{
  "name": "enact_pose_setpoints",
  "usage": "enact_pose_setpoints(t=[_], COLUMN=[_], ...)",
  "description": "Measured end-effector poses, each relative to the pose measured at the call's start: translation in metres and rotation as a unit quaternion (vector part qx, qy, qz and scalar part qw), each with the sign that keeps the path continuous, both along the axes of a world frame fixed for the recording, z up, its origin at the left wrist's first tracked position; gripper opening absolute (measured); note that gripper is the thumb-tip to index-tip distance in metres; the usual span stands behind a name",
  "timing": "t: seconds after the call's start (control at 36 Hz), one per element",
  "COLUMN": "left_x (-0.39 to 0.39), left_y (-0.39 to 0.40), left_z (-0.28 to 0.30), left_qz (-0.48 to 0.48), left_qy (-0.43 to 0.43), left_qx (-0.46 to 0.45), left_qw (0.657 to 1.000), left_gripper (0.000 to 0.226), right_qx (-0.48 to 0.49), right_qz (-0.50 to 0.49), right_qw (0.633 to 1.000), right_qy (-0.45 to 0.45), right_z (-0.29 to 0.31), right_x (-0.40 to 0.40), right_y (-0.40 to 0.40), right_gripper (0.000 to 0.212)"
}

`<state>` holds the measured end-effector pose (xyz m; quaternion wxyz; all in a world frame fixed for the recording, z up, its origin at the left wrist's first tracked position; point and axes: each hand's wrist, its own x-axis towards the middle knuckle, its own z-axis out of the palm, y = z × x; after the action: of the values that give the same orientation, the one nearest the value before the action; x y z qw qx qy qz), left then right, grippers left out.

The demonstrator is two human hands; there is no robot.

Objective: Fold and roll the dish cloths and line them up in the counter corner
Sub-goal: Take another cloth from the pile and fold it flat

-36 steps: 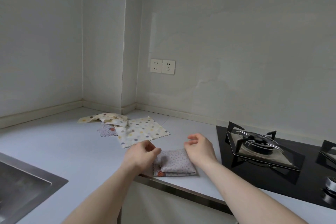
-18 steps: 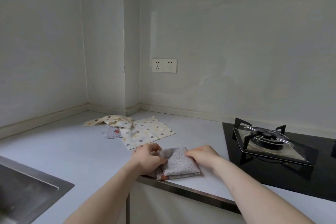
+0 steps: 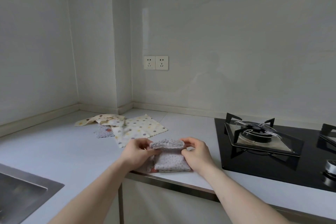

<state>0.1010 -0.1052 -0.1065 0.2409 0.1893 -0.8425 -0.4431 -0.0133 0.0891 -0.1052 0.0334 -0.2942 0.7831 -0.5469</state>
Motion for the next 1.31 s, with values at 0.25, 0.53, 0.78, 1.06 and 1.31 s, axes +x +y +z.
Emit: enact_pose_setpoints(t=[0.25, 0.53, 0.78, 1.06, 1.31], left_x=[0.003, 0.0, -0.002, -0.005, -0.003], left_y=[0.003, 0.006, 0.006, 0.005, 0.009], left_z=[0.001, -0.003, -0.005, -0.002, 0.002], left_qz=[0.008, 0.022, 0.068, 0.114, 0.106], left_qy=[0.046, 0.041, -0.038, -0.063, -0.065], left_qx=[0.029, -0.013, -0.089, -0.133, -0.084], left_qw=[0.998, 0.999, 0.993, 0.983, 0.989], left_gripper=[0.009, 0.015, 0.016, 0.048, 0.043], right_qx=[-0.019, 0.038, 0.147, 0.161, 0.105], right_qz=[-0.023, -0.051, -0.084, -0.091, -0.059], right_qw=[1.0, 0.996, 0.979, 0.978, 0.992], right_qy=[0.009, 0.06, 0.113, 0.092, 0.041], right_z=[-0.003, -0.008, -0.01, -0.008, -0.002], right_x=[-0.002, -0.002, 0.002, -0.002, -0.002], right_y=[-0.002, -0.006, -0.01, -0.008, -0.01], right_gripper=[0.022, 0.019, 0.012, 0.029, 0.028])
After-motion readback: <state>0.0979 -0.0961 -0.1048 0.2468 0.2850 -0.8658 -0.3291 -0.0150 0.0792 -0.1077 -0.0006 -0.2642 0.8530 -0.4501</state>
